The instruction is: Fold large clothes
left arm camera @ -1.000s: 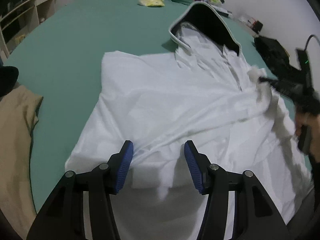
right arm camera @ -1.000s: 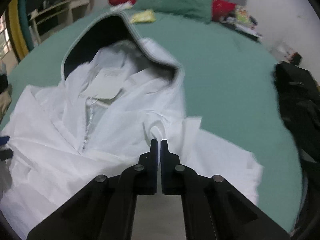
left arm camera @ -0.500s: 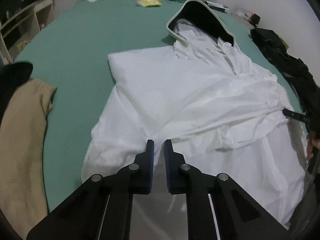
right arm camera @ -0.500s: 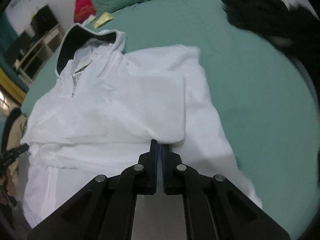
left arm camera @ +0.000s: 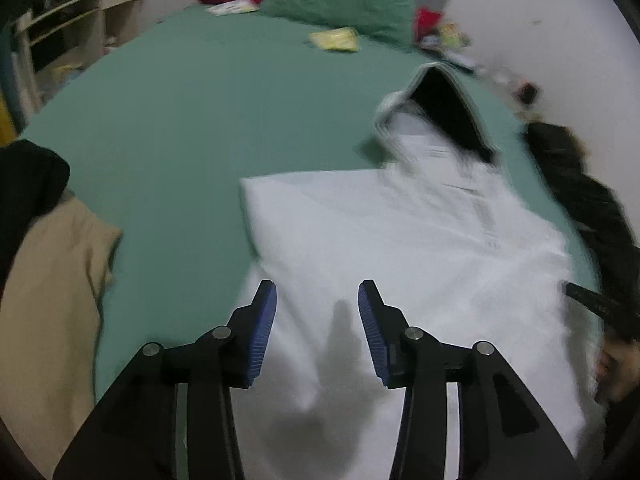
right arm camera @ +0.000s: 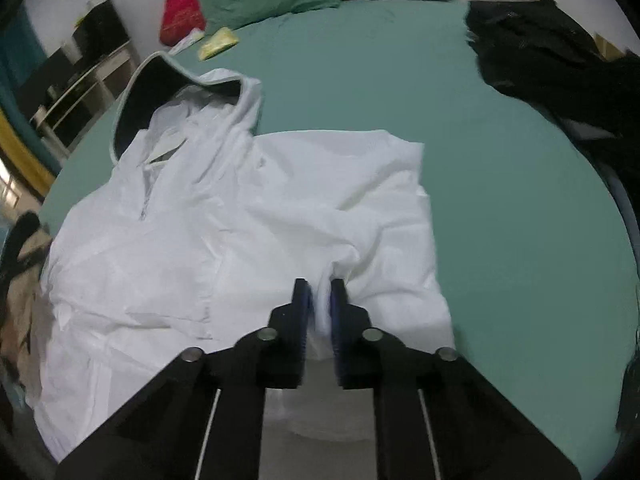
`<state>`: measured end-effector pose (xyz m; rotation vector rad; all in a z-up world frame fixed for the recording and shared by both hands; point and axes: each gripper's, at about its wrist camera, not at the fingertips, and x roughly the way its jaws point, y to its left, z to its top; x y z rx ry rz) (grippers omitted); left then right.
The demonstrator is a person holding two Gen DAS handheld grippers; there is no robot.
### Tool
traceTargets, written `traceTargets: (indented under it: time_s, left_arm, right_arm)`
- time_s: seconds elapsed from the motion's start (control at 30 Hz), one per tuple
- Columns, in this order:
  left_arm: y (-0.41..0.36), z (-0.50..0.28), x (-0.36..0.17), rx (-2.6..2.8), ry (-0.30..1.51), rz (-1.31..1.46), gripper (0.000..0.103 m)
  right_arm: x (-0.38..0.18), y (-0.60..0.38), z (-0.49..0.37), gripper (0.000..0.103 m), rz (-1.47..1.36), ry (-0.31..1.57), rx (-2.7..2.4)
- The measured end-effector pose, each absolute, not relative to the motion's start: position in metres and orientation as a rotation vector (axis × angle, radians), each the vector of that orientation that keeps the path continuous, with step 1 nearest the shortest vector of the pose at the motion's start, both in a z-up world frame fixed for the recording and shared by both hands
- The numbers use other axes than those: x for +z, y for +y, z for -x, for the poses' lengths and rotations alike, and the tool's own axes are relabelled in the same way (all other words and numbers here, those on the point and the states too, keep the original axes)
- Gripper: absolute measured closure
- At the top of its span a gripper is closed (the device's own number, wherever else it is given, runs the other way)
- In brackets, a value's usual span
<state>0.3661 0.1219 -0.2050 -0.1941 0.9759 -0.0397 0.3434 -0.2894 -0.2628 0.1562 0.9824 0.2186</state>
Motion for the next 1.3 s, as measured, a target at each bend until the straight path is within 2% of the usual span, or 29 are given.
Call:
traceTargets:
  time_s: [0.07, 0.17, 0.33, 0.43, 0.47, 0.53, 0.57, 0.6, 0.67, 0.73, 0.8, 0.87, 1.17, 1.27, 1.3]
  left_arm:
    - [0.122, -0.386, -0.215, -0.008, 0.997, 0.184, 0.058]
    - [0.114, -0.405, -0.227, -0.002, 1.026, 0.066, 0.1]
    - [0.127, -0.399, -0.218, 0.039, 0.955, 0.097, 0.1]
    - [0.127, -0.401, -0.219, 0.015, 0.985, 0.144, 0.099]
    - [0.128, -0.401, -0.218, 0.003, 1.003, 0.166, 0.094]
    - [0.126, -0.398, -0.212, -0.008, 1.018, 0.167, 0.072]
    - [0.125, -0.39, -0.205, -0.012, 0.992, 0.163, 0.057]
    - [0.124, -0.382, -0.199, -0.011, 0.969, 0.159, 0.052]
    - [0.123, -0.369, -0.196, -0.02, 0.959, 0.153, 0.051]
    - [0.122, -0.361, -0.199, -0.053, 0.984, 0.167, 0.051]
    - [0.122, -0.359, -0.202, -0.083, 0.993, 0.189, 0.052]
    - [0.126, -0.359, -0.202, -0.067, 0.973, 0.201, 0.051]
    - [0.164, -0.38, -0.2, 0.011, 0.941, 0.36, 0.052]
    - [0.166, -0.385, -0.204, 0.02, 0.96, 0.345, 0.052]
    - [0.165, -0.387, -0.205, 0.023, 0.963, 0.344, 0.052]
  right_arm:
    - [-0.255, -0.288, -0.34, 0.099, -0.124, 0.966, 0.222]
    - [-0.235, -0.297, -0.33, 0.099, -0.09, 0.92, 0.219]
    - [-0.218, -0.315, -0.328, 0.101, -0.09, 0.943, 0.262]
    - [-0.242, -0.314, -0.33, 0.101, -0.055, 1.024, 0.261]
    - [-0.253, -0.313, -0.333, 0.101, -0.053, 1.053, 0.25]
    - [-0.268, -0.315, -0.337, 0.1, -0.088, 1.094, 0.243]
    - [-0.27, -0.316, -0.338, 0.099, -0.106, 1.091, 0.243]
    - [-0.267, -0.318, -0.337, 0.098, -0.113, 1.081, 0.239]
    - [-0.257, -0.319, -0.337, 0.091, -0.096, 1.054, 0.208]
    - [-0.24, -0.316, -0.339, 0.073, -0.061, 0.987, 0.181]
    - [-0.225, -0.309, -0.348, 0.045, -0.044, 0.921, 0.189]
    - [-0.214, -0.298, -0.365, 0.038, -0.026, 0.873, 0.199]
    - [-0.218, -0.205, -0.499, 0.038, 0.076, 0.842, 0.297]
    - [-0.233, -0.197, -0.534, 0.039, -0.016, 0.892, 0.315]
    - [-0.238, -0.197, -0.543, 0.047, -0.049, 0.912, 0.324]
